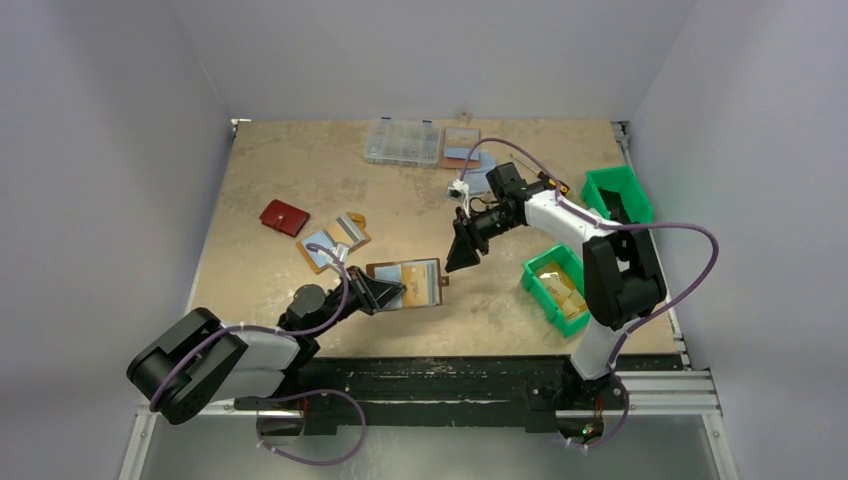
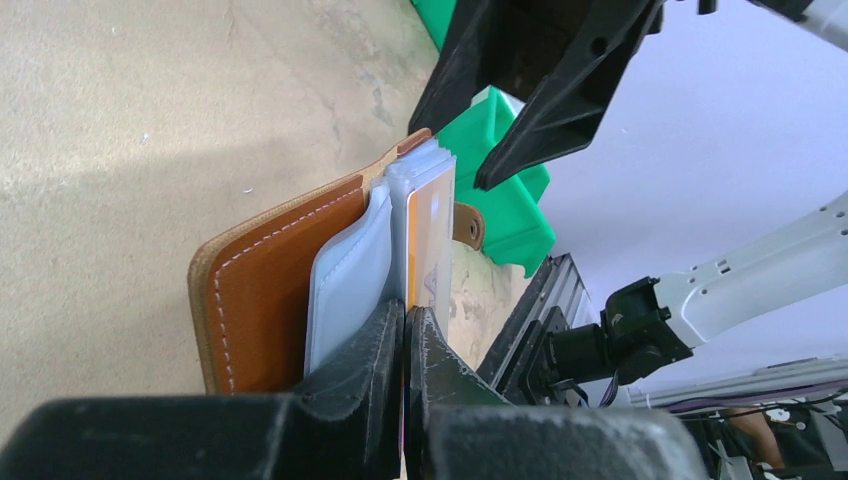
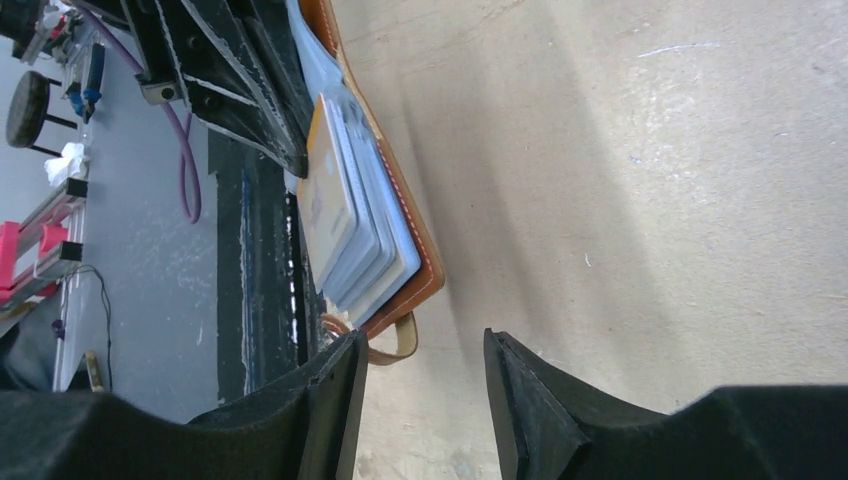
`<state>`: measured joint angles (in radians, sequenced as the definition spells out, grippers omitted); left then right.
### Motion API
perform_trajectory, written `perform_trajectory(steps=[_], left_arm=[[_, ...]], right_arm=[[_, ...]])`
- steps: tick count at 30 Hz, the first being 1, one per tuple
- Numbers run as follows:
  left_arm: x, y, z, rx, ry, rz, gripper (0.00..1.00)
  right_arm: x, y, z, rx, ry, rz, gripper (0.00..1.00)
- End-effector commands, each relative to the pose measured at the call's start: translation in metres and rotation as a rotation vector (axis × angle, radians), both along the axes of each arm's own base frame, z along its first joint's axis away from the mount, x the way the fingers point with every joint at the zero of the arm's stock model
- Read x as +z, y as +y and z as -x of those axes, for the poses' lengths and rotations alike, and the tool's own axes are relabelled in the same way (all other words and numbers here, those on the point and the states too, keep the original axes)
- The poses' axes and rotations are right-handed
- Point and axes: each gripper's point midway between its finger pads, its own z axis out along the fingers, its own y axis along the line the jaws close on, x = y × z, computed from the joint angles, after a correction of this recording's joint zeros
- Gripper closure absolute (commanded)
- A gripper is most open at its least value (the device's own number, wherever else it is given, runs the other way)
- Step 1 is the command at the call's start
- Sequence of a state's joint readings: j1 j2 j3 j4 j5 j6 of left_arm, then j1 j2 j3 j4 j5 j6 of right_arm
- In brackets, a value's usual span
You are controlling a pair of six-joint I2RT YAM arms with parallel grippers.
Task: Take the credit cards out of the card holder
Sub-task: Remove the credit card from the card holder.
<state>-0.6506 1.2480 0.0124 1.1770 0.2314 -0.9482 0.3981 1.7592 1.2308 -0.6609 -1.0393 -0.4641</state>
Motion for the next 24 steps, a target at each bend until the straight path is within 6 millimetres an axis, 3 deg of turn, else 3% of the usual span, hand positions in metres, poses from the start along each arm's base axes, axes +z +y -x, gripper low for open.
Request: perform_trajectory(steps=[1, 7, 11, 18, 22, 24], left_arm=[[0.025, -0.001, 0.002, -0.016, -0.107, 0.041, 1.0], [0.038, -0.007, 0.006, -0.048, -0.144, 0.066, 1.0], [0.043, -0.013, 0.008, -0.074, -0.159, 0.075, 1.0], [0.043, -0.009, 0.006, -0.044, -0.16, 0.08, 1.0], [0.04, -0.001, 0.005, -0.005, -0.153, 0.074, 1.0], [0.035, 0.002, 0.007, 0.0, -0.149, 0.064, 1.0]], right_arm=[[0.0, 0.008, 0.009, 0.03, 0.034, -0.023, 0.45], [0.004, 0.02, 0.023, 0.08, 0.074, -0.067, 0.42], [0.009, 0.028, 0.033, 0.115, 0.109, -0.102, 0.47], [0.017, 0.034, 0.037, 0.138, 0.151, -0.147, 0.77], [0.017, 0.032, 0.039, 0.151, 0.152, -0.144, 1.0], [0.017, 0.031, 0.04, 0.168, 0.143, -0.141, 1.0]])
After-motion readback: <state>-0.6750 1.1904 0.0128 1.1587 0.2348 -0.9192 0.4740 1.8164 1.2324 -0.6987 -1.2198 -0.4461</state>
